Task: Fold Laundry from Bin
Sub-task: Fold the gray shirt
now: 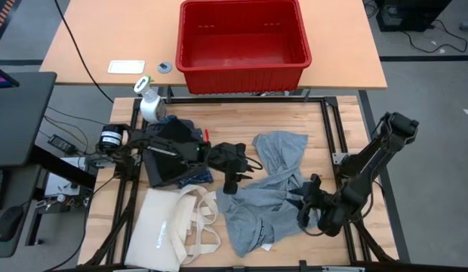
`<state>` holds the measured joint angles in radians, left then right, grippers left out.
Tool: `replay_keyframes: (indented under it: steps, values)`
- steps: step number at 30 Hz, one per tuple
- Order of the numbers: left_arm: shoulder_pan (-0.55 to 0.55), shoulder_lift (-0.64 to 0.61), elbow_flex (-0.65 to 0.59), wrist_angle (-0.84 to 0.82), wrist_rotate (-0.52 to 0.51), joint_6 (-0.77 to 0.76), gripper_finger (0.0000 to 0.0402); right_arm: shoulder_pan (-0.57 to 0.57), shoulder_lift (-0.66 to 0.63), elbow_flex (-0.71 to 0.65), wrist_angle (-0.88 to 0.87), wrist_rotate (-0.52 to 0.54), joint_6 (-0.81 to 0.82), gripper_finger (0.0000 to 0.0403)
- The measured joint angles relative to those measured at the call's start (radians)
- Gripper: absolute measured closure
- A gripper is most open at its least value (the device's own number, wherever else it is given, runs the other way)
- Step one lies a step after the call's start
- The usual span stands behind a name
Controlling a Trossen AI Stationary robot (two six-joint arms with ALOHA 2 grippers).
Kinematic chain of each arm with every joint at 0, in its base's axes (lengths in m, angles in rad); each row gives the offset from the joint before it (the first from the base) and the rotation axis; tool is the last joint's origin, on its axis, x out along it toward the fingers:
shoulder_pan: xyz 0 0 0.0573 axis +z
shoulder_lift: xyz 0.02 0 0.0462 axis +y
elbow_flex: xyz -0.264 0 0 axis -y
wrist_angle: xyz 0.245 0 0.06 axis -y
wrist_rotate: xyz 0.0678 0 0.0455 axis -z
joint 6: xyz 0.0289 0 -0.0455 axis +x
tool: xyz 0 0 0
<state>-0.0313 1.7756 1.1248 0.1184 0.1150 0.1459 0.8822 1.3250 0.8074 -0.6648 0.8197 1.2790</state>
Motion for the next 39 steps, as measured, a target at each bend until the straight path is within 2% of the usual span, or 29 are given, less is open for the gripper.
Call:
replay_keyframes:
  steps: [3, 6, 12, 17, 20, 23, 25, 27, 29, 33, 39]
  values:
    - [-0.001, 0.001, 0.000, 0.007, -0.002, -0.003, 0.0280, -0.009, -0.039, 0.006, 0.054, 0.060, -0.065, 0.0241]
    - [-0.001, 0.008, -0.002, 0.008, -0.015, -0.018, 0.0280, -0.015, -0.058, 0.008, 0.151, 0.097, -0.198, 0.0241]
    - [-0.001, 0.008, -0.003, 0.012, -0.016, -0.022, 0.0280, -0.016, -0.022, 0.008, 0.265, 0.065, -0.376, 0.0241]
    - [-0.001, 0.008, -0.003, 0.055, -0.035, -0.023, 0.0280, -0.034, -0.003, 0.008, 0.275, 0.068, -0.363, 0.0241]
    - [-0.001, 0.008, -0.003, 0.066, -0.035, -0.024, 0.0280, -0.026, -0.010, 0.008, 0.275, 0.167, -0.422, 0.0241]
    - [-0.001, 0.008, -0.003, 0.056, -0.035, -0.040, 0.0280, 0.005, -0.031, 0.009, 0.267, 0.325, -0.535, 0.0241]
    - [0.003, 0.008, -0.003, 0.037, -0.035, -0.041, 0.0280, 0.025, -0.029, 0.010, 0.202, 0.447, -0.588, 0.0241]
    - [0.011, 0.008, -0.003, 0.021, -0.034, -0.041, 0.0280, 0.034, -0.031, 0.008, 0.111, 0.548, -0.568, 0.0241]
    - [0.027, 0.008, -0.003, 0.018, -0.034, -0.041, 0.0280, 0.030, -0.048, 0.008, 0.017, 0.594, -0.495, 0.0241]
    - [0.071, 0.031, 0.045, -0.004, 0.014, -0.076, 0.0280, 0.015, -0.067, 0.008, -0.077, 0.611, -0.385, 0.0241]
    - [0.081, 0.193, 0.278, -0.186, 0.054, -0.110, 0.0280, -0.010, -0.040, 0.008, -0.081, 0.596, -0.327, 0.0241]
